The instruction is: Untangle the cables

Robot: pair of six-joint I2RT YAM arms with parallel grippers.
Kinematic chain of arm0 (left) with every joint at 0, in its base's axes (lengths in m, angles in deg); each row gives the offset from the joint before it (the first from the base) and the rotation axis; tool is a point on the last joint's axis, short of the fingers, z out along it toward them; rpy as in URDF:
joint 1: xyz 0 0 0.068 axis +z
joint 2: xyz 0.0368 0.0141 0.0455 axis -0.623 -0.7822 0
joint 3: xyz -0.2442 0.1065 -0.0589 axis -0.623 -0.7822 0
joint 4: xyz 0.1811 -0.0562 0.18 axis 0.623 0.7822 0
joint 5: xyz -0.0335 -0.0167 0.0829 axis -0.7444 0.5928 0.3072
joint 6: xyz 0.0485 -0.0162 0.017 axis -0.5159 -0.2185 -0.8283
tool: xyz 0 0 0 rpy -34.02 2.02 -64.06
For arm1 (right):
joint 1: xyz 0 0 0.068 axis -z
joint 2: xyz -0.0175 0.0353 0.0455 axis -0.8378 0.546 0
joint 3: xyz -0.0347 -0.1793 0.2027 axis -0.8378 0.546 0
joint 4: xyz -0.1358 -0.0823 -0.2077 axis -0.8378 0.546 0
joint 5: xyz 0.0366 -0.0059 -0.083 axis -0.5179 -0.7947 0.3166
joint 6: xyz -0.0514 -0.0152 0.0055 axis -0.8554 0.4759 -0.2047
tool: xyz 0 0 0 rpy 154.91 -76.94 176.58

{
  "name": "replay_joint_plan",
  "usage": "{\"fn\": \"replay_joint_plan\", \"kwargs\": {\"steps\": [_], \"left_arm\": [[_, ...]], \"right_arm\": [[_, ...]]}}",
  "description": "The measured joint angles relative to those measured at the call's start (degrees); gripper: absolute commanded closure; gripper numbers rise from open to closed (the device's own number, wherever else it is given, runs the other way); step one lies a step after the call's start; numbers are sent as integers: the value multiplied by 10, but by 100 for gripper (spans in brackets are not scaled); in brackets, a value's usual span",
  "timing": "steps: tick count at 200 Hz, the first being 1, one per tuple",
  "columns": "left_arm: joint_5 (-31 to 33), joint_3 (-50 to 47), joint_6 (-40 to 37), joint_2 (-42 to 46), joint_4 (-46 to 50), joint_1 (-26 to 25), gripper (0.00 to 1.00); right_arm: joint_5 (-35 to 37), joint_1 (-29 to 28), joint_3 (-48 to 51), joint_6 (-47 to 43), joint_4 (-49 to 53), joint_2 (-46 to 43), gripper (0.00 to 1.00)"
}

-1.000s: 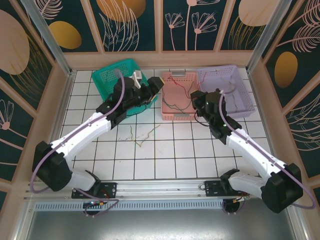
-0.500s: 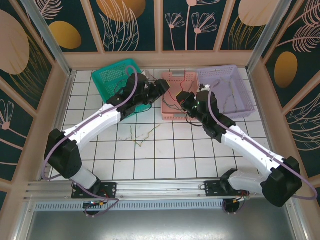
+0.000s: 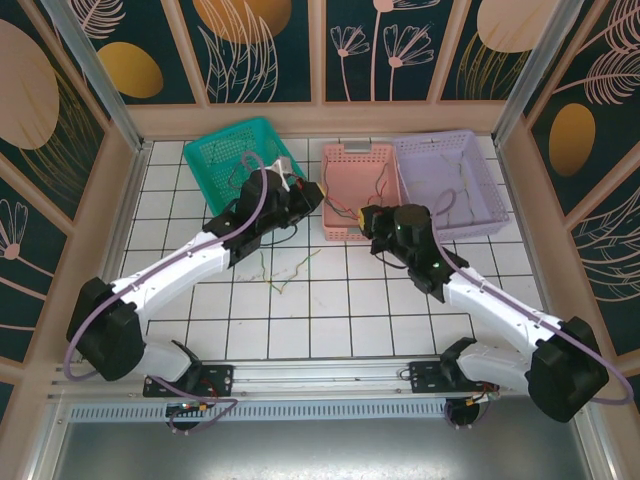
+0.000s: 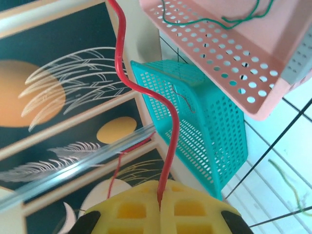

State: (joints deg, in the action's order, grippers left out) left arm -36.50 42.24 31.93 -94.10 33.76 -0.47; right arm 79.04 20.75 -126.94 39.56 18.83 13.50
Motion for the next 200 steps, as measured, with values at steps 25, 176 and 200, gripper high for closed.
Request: {"fn": "replay_joint_plan", "kwargs": {"steps": [25, 176, 200], "left_arm": [[2, 6, -41, 2, -3, 8, 100], [-193, 222, -394, -47, 240, 56, 100], [-205, 222, -407, -49, 260, 56, 100]], "right_arm": [[-13, 32, -42, -66, 48, -7, 44], [87, -28, -106, -1444, 174, -57, 31], [119, -41, -100, -1527, 151, -21, 32]]}}
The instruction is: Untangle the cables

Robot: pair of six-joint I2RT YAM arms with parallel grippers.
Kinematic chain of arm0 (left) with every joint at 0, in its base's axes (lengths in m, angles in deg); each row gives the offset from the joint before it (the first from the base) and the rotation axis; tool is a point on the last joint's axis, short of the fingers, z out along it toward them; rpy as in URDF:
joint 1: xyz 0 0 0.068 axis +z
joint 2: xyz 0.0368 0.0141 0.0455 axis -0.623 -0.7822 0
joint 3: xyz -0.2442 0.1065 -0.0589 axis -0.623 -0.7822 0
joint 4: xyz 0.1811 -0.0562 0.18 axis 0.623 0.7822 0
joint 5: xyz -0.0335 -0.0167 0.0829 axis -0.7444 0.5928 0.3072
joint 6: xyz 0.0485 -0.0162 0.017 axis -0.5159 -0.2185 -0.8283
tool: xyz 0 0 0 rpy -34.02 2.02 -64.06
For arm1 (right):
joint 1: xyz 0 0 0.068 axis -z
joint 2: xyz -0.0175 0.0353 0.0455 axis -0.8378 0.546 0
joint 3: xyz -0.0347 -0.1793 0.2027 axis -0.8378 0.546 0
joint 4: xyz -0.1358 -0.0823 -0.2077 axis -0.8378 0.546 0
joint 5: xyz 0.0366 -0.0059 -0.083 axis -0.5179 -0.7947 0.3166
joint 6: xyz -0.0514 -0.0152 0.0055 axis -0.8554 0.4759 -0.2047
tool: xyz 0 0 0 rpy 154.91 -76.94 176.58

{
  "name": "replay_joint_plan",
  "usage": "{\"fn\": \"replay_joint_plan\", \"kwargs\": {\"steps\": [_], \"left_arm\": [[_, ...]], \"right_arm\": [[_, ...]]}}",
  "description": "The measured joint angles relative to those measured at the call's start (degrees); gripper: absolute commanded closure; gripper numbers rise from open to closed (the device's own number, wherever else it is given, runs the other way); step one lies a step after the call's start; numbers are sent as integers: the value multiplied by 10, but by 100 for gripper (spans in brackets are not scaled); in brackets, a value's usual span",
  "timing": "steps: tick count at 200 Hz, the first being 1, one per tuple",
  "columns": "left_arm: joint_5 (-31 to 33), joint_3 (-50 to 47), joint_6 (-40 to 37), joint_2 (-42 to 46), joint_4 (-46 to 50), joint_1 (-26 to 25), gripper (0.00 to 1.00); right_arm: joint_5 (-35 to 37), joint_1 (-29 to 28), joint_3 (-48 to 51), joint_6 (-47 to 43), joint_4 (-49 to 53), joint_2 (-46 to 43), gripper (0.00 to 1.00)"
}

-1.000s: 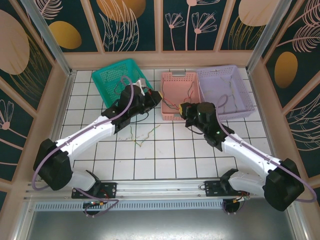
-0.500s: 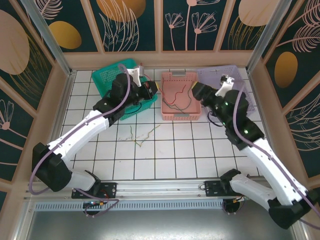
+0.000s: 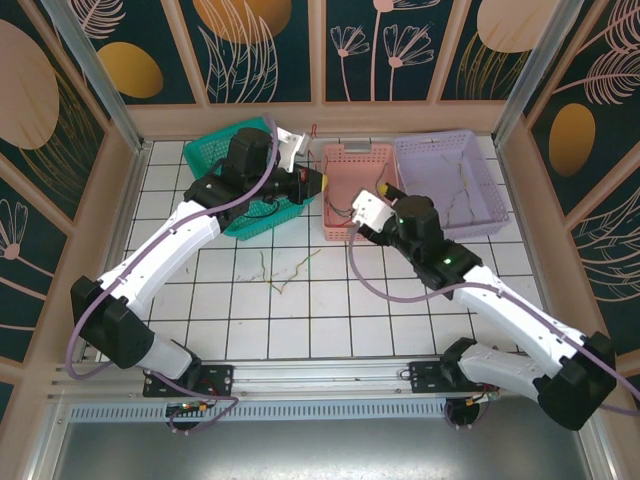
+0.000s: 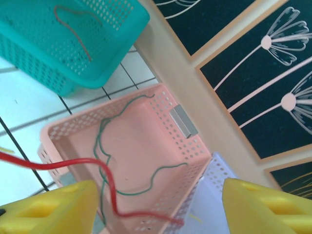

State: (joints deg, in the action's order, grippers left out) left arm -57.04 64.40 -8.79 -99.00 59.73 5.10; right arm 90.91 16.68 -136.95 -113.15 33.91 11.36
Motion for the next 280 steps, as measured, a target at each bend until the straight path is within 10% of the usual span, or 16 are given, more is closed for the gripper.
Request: {"fn": "replay_joint_plan", "kwargs": {"steps": [41, 74, 123, 201, 263, 280], "left_arm": [[-10, 0, -3, 0, 4, 0, 100], [-7, 0, -3, 0, 3, 0, 100], [21, -37, 37, 29, -64, 48, 100], [-19, -145, 120, 59, -266, 105, 100], [-39, -147, 133, 61, -308, 107, 100], [-30, -147, 130, 64, -302, 113, 100]], "right_arm": [[7, -2, 2, -57, -23, 45, 45], [-1, -2, 0, -41, -27, 75, 100], [-114, -3, -52, 109, 74, 76, 100], [-545, -7, -40, 508, 75, 66, 100], [-619, 16, -48, 584, 61, 90, 100], [-610, 25, -57, 585, 76, 90, 66]]}}
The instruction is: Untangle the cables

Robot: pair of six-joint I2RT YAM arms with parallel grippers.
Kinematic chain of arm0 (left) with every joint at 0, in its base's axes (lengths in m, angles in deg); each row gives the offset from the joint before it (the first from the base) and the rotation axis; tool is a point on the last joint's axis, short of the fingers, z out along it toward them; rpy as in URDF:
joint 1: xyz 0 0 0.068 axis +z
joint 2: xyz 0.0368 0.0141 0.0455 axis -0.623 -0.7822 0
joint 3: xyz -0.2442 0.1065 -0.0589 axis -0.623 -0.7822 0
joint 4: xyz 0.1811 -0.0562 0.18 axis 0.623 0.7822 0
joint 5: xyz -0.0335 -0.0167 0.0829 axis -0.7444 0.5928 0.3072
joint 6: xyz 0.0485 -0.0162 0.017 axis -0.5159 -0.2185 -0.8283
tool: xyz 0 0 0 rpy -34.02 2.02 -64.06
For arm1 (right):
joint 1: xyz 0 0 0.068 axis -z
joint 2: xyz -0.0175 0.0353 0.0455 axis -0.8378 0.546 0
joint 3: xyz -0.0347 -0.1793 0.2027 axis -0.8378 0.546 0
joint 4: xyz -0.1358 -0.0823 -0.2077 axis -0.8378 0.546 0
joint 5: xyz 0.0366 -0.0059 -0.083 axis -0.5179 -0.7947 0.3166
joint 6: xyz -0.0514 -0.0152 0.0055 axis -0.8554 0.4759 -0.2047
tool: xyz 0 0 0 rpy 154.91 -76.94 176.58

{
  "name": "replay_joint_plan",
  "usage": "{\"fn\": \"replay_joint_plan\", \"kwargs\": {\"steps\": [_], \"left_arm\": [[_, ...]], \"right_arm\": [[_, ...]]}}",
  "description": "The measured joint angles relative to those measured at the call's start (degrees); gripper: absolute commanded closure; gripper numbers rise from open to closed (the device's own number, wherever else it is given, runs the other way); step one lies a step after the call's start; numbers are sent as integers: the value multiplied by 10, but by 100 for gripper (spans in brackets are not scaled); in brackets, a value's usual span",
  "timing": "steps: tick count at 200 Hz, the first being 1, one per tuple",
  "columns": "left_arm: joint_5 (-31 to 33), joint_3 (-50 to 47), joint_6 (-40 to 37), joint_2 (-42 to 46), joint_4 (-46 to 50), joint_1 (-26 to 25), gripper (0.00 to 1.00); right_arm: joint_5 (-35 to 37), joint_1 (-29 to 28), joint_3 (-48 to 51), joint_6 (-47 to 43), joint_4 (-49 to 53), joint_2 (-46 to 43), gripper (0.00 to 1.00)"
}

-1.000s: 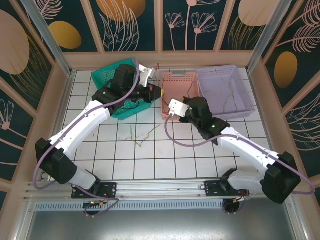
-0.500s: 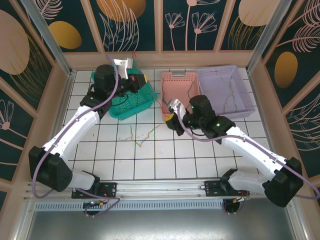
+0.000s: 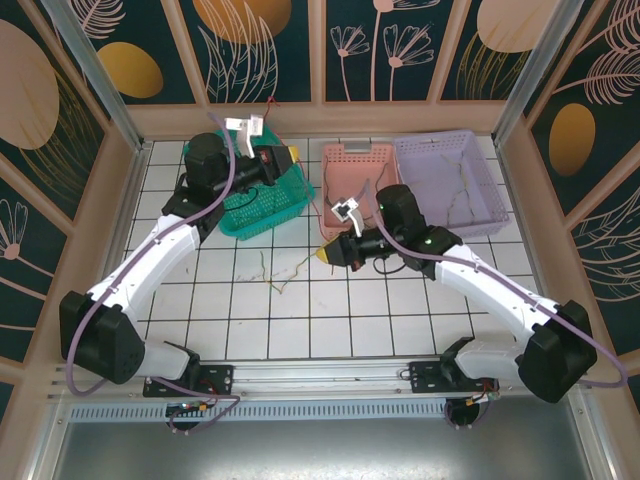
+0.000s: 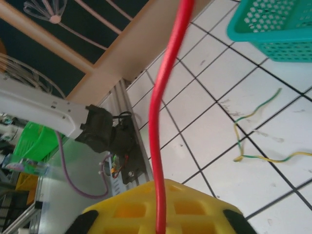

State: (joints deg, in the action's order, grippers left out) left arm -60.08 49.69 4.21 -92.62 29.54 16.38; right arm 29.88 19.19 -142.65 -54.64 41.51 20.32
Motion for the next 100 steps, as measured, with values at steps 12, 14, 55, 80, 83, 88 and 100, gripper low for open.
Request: {"fn": "replay_joint_plan", "kwargs": {"steps": [12, 14, 55, 80, 83, 88, 100], "left_arm": [[18, 5, -4, 0, 13, 10, 100], [22, 7, -6, 0, 16, 13, 100], [71, 42, -12, -8, 73, 51, 100], [88, 78, -17, -31, 106, 74, 100], [90, 83, -18, -36, 109, 78, 100], [92, 91, -20, -43, 113, 85, 100], [98, 108, -23, -63, 118, 103, 100]], "right_arm": [[14, 1, -9, -2, 17, 0, 55], [18, 1, -10, 3, 19, 0, 53], [79, 42, -15, 36, 1, -39, 44], [95, 95, -10, 71, -37, -92, 39], [97, 102, -8, 78, -42, -99, 39], [98, 110, -6, 83, -49, -108, 38], [100, 126, -1, 96, -61, -126, 38]]}}
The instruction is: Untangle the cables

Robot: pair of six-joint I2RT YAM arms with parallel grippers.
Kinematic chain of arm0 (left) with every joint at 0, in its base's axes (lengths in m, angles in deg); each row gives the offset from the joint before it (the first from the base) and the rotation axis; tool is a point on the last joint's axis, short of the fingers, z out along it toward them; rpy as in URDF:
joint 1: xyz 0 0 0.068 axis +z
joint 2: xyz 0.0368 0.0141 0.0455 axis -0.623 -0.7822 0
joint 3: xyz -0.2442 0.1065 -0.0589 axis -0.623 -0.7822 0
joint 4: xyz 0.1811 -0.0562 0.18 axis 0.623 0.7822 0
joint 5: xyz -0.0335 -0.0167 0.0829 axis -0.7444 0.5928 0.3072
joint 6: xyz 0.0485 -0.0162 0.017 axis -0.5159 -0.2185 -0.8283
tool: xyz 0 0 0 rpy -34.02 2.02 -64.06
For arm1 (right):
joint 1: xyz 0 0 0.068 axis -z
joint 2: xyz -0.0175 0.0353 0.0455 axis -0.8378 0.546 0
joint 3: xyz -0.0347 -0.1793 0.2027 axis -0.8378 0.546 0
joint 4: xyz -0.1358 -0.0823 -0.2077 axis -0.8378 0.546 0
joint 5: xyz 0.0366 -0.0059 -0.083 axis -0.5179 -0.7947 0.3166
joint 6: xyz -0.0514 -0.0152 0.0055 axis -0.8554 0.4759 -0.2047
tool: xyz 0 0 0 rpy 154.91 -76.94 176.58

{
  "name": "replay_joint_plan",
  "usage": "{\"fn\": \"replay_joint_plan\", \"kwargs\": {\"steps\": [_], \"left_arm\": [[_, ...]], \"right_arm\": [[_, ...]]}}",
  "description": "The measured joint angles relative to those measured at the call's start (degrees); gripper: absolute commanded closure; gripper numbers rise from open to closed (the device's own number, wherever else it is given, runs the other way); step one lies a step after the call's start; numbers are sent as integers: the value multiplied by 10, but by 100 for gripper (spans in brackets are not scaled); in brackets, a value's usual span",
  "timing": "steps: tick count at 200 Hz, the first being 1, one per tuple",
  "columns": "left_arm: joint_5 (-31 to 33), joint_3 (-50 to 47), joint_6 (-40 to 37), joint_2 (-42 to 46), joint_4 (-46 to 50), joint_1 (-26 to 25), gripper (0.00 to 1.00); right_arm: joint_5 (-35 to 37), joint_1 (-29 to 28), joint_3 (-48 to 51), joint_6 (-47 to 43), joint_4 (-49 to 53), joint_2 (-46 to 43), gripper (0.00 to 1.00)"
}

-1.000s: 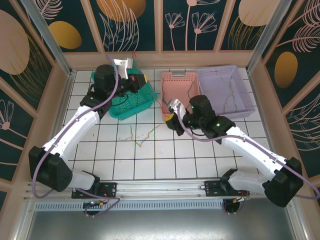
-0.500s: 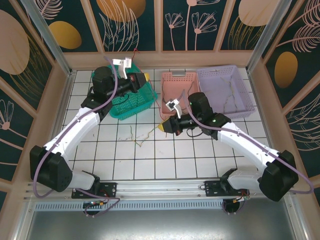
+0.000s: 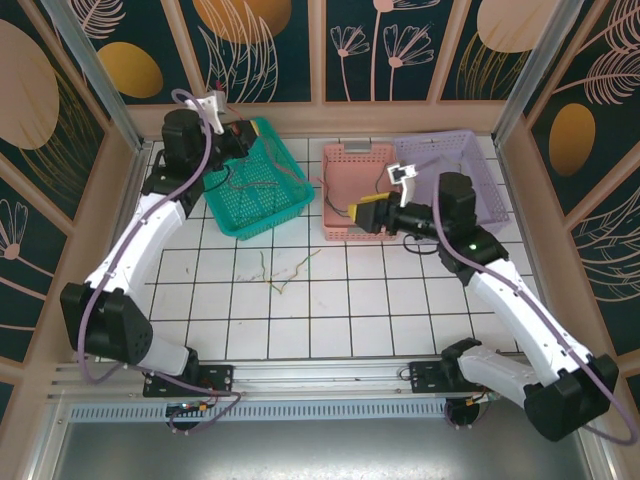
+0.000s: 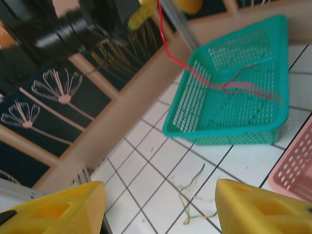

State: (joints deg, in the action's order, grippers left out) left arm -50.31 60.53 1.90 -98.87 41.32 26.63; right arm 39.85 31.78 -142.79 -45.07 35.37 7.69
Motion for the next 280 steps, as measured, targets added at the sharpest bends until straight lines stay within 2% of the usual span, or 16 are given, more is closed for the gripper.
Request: {"fn": "replay_joint_plan", "kwargs": {"steps": [43, 72, 98, 127, 159, 223, 244, 258, 280], "left_arm": [[-28, 36, 2, -90, -4, 57, 100], [-47, 49, 0, -148, -7, 71, 100], [-49, 68, -32, -182, 15, 75, 100], [-52, 88, -75, -197, 40, 77, 100], [-87, 100, -110, -215, 69, 79, 100], [-139, 48, -114, -229, 73, 80, 100], [-129, 46, -113, -233, 86, 80, 58], [-115, 45, -107, -235, 101, 80, 42], [-91, 45, -79, -233, 117, 80, 27]], "right_arm": [[7, 9, 18, 27, -6, -13, 38], [17, 9, 25, 39, -6, -14, 38], [19, 9, 32, 46, -6, -16, 38], [19, 9, 36, 54, -5, -16, 38], [19, 9, 36, 54, -5, -16, 38], [19, 9, 36, 55, -5, -14, 39], [21, 9, 36, 56, -5, -9, 39], [24, 8, 36, 56, -2, -4, 39], [37, 6, 38, 57, 3, -3, 39]]}}
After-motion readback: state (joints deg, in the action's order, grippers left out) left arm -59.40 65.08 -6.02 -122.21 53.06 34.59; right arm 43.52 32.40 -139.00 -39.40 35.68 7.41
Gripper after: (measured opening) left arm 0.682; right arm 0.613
